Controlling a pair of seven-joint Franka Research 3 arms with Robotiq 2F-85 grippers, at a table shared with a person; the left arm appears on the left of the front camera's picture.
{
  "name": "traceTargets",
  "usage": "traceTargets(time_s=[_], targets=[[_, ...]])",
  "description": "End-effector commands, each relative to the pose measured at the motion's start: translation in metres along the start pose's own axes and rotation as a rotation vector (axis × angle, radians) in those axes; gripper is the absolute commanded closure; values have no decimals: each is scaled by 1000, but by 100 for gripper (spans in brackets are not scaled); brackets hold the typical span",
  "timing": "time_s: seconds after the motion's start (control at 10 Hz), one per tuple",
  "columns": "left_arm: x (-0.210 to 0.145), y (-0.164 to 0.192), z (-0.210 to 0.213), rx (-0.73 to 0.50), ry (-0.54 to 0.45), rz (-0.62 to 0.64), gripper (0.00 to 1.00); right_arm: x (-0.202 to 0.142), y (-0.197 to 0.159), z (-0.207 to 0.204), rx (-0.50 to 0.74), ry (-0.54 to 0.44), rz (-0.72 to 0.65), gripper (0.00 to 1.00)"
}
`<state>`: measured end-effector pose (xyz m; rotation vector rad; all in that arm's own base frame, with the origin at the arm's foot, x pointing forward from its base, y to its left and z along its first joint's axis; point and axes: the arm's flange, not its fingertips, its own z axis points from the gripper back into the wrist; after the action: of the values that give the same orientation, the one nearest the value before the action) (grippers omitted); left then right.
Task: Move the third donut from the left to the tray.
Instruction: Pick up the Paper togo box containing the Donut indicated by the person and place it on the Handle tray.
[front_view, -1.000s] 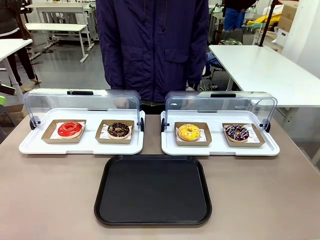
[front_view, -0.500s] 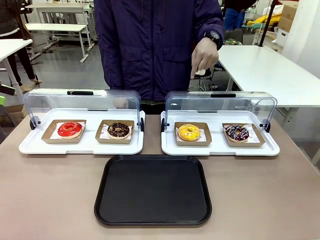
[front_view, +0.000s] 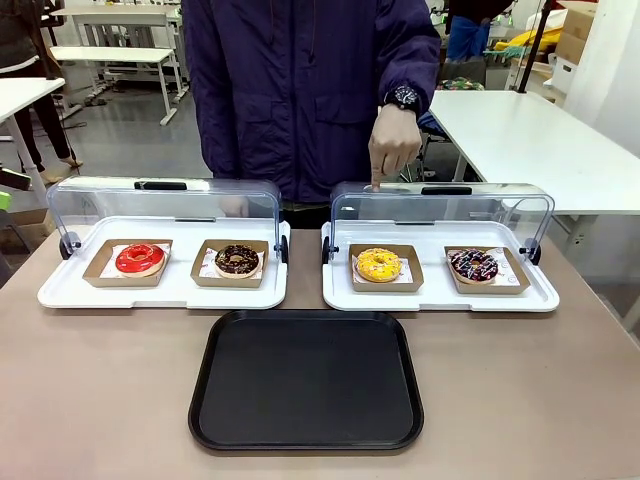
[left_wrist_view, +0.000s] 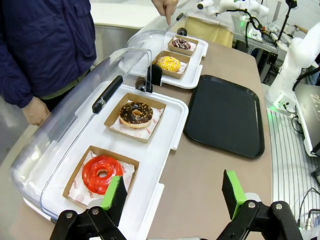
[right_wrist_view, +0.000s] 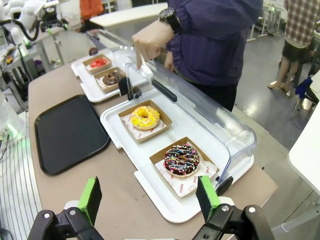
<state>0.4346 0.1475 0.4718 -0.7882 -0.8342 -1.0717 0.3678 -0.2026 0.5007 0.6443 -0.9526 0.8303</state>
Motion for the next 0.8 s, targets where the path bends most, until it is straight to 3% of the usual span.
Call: traceTargets(time_s=[0.0,0.7], targets=[[2,-1,2,-7,19,2,0,2,-2,0,0,-26,23,0],[2,-1,2,-7,19,2,0,2,-2,0,0,-26,23,0]])
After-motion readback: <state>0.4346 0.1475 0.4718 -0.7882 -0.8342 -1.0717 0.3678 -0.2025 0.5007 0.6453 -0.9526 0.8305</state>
